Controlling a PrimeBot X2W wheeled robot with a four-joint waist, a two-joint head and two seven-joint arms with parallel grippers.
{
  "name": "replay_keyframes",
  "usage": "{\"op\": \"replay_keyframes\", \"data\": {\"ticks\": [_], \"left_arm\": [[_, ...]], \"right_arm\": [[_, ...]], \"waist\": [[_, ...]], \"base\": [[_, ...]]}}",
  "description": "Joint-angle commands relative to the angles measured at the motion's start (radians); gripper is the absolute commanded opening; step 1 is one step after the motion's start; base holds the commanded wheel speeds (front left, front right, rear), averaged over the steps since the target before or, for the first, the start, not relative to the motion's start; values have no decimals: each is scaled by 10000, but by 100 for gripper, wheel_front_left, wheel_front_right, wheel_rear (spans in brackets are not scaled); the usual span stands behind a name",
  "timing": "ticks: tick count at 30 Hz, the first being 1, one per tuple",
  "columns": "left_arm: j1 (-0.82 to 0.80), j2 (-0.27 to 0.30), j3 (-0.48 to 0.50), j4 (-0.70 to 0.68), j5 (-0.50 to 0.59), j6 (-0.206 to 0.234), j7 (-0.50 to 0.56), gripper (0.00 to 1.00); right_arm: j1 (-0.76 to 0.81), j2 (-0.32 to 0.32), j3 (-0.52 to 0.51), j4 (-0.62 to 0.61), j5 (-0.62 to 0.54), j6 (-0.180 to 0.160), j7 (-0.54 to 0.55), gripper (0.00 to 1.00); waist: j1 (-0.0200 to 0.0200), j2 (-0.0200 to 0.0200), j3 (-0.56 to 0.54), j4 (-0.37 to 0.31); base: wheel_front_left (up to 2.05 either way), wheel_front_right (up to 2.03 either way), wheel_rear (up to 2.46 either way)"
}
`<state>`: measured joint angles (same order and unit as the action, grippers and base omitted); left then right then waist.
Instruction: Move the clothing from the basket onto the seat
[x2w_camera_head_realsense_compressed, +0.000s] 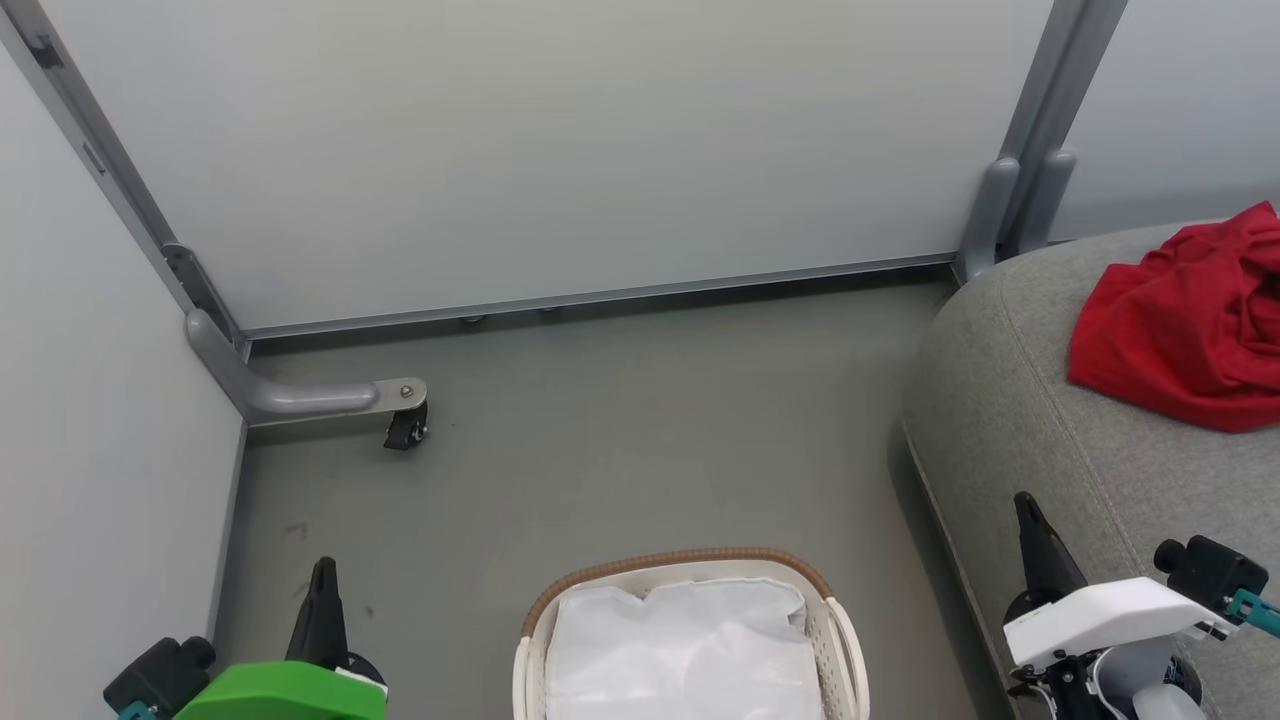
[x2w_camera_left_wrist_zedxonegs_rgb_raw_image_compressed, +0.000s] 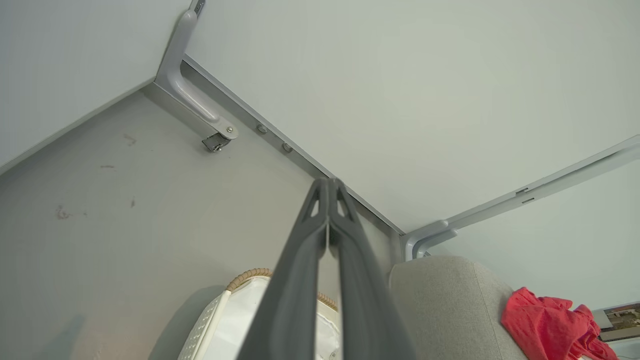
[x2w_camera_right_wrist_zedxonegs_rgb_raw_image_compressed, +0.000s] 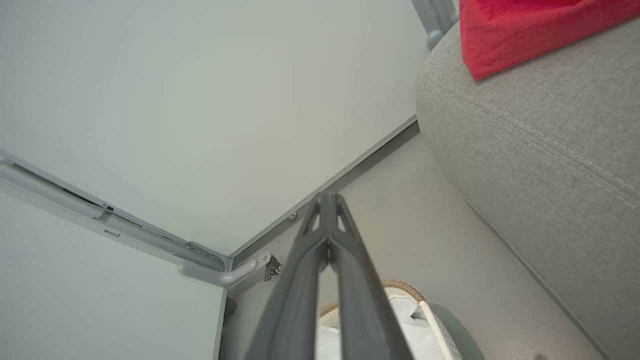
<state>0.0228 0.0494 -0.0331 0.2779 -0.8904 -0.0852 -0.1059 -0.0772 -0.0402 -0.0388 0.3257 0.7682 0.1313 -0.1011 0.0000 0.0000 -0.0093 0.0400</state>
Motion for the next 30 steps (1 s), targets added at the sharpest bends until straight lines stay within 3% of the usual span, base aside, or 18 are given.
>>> {"op": "replay_keyframes", "data": {"ticks": [1, 30], "left_arm": [[-352, 63, 92, -148, -354, -63, 70, 0], [-795, 74, 655, -239, -3270, -232, 963, 0]], "right_arm": [[-232, -68, -61, -189, 381, -2, 92, 0], [-284, -94, -361, -471, 3773, -5, 967, 0]], "waist": [[0, 0, 2, -7], [0, 0, 43, -137]], "base": [[0, 0, 0], [0, 0, 0]]}}
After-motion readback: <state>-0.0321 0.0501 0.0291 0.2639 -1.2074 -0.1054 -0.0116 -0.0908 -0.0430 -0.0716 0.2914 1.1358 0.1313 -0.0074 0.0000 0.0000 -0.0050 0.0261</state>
